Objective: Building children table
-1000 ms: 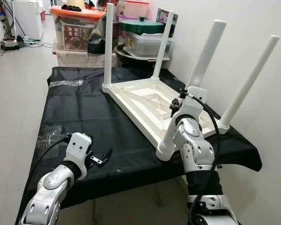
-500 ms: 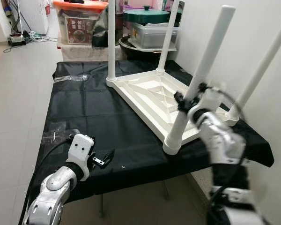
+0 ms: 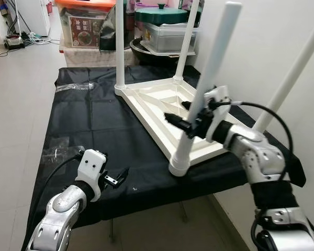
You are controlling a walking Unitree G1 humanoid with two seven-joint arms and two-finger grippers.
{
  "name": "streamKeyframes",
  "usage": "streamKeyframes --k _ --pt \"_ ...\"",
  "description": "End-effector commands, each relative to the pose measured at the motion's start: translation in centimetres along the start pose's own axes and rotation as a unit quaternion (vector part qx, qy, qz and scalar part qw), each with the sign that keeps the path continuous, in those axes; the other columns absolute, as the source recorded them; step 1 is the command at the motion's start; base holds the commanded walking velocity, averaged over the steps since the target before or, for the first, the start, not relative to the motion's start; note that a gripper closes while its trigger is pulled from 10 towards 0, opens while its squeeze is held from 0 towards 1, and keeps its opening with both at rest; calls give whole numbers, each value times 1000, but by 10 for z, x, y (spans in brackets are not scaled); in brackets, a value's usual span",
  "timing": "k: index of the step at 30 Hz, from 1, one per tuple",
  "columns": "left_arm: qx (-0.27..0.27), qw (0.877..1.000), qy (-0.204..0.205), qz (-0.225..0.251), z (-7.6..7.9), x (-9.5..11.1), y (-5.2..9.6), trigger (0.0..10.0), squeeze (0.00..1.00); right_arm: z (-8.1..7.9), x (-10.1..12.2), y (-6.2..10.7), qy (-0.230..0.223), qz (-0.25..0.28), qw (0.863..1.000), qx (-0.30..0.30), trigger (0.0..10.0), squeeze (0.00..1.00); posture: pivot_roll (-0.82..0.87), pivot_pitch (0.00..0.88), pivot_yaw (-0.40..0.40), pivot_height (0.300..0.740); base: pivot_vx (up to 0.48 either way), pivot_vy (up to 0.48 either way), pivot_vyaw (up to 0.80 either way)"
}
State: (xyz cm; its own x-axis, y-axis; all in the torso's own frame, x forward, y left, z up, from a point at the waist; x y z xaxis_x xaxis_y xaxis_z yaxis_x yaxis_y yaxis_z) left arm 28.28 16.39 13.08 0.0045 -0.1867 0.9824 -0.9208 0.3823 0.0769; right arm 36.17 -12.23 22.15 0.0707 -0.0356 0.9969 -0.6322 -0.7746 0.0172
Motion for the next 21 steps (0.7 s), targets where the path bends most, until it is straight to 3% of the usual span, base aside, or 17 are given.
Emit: streamKeyframes --k 1,3,5,6,7,8,9,10,11,14,15,16,17,18,19,20,21 --pt "-1 1000 -6 -8 -2 -1 4 10000 0 -6 -3 -12 -9 -8 999 40 10000 0 150 0 -159 740 0 0 0" --pt "0 1000 -6 -8 -2 -1 4 10000 0 -7 -2 -15 -8 -5 999 42 10000 0 150 0 -157 740 0 0 0" --pt "0 1000 -6 -8 -2 -2 4 10000 0 -9 -2 -18 -7 -1 999 49 9490 0 150 0 -157 740 0 0 0" --pt "0 1000 -6 -9 -1 -2 4 10000 0 -11 -2 -21 -7 3 999 53 8588 0 150 0 -157 740 0 0 0" --pt "0 1000 -6 -9 -1 -2 4 10000 0 -11 -2 -21 -7 3 999 53 8588 0 150 0 -157 740 0 0 0" --pt "-1 1000 -6 -8 0 -2 3 10000 0 -12 -4 -25 -10 5 999 51 4549 0 153 0 -157 740 0 0 0" --pt "-2 1000 -5 -8 1 -1 3 10000 0 -12 -5 -27 -12 6 999 50 4549 0 153 0 -157 740 0 0 0" --pt "-3 1000 -5 -8 2 -1 3 10000 0 -10 -8 -30 -14 4 999 32 1098 0 161 0 -163 740 0 0 0" --pt "-3 1000 -6 -7 2 -1 3 10000 0 -4 -11 -32 -19 3 1000 0 0 0 161 0 -164 740 0 0 0" --pt "-2 1000 -6 -7 1 -1 3 10000 0 0 -14 -33 -22 3 1000 -22 0 0 161 0 -164 740 0 0 0" --pt "0 1000 -6 -7 0 -1 4 10000 0 11 -15 -32 -31 9 995 -93 0 0 161 0 -168 740 0 0 0" --pt "2 1000 -6 -8 -1 -1 5 10000 0 24 -16 -27 -38 10 982 -184 0 0 160 0 -172 740 0 0 0" --pt "2 1000 -6 -8 -1 -1 5 10000 0 24 -16 -27 -38 10 982 -184 0 0 160 0 -172 740 0 0 0" --pt "4 1000 -6 -10 -1 -3 6 10000 0 52 -26 -3 -64 -6 914 -400 0 0 158 0 -171 740 0 0 0" --pt "4 1000 -6 -10 -1 -3 6 10000 0 52 -26 -3 -64 -6 914 -400 0 0 158 0 -171 740 0 0 0" --pt "4 1000 -4 -9 0 -4 6 10000 0 58 -31 12 -65 -14 877 -476 0 0 158 0 -171 740 0 0 0" --pt "3 1000 -3 -9 1 -4 6 10000 0 61 -34 21 -64 -17 854 -516 0 0 158 0 -171 740 0 0 0"
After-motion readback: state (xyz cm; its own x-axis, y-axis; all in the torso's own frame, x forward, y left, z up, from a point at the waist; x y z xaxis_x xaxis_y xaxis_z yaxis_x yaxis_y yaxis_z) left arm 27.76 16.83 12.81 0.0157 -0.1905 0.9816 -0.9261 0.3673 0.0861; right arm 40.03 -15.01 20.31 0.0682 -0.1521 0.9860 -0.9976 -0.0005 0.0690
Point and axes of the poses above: a point about 5 cm out from each wrist's last joint towards the gripper, its own y axis pointing back from the gripper into the wrist, its own x axis along the axis of the wrist's last joint, z = x × y, the point moved 1 cm from there along -y, pointing out of the wrist towards the gripper, and after that the axes turned 2 degrees about -y, right-handed, at the moved point
